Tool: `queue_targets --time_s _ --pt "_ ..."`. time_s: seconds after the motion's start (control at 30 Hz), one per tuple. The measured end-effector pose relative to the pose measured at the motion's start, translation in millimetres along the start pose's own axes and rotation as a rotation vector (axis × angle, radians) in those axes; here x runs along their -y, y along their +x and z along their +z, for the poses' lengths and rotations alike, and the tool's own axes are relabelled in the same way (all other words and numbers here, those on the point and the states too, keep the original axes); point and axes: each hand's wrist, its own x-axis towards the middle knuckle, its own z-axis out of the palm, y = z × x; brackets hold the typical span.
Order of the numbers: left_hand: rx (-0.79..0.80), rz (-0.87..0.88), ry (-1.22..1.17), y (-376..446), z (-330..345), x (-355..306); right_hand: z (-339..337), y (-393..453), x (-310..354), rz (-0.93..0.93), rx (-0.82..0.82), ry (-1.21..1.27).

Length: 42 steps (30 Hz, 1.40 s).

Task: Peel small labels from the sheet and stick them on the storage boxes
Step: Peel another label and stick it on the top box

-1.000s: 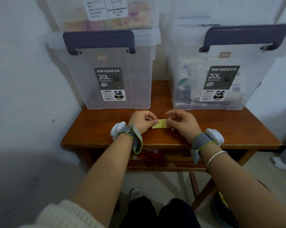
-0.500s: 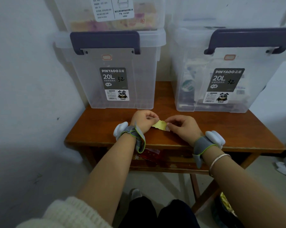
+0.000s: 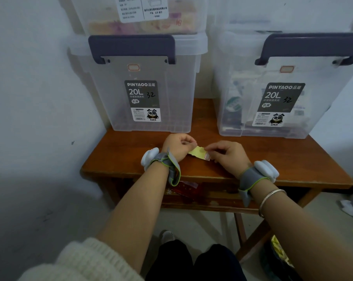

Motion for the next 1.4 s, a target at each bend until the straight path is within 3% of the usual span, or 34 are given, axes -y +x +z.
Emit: queue_targets --time_s 0.53,1.4 --pt "-0.004 -0.004 0.004 -3.9 0.7 -1.2 3.1 2.3 -3.2 0.014 -0.1 -0.012" --pt "-0.079 0.052 0.256 -5.4 3.2 -2.7 1.3 3.6 -4.7 0.153 -0.296 0.061"
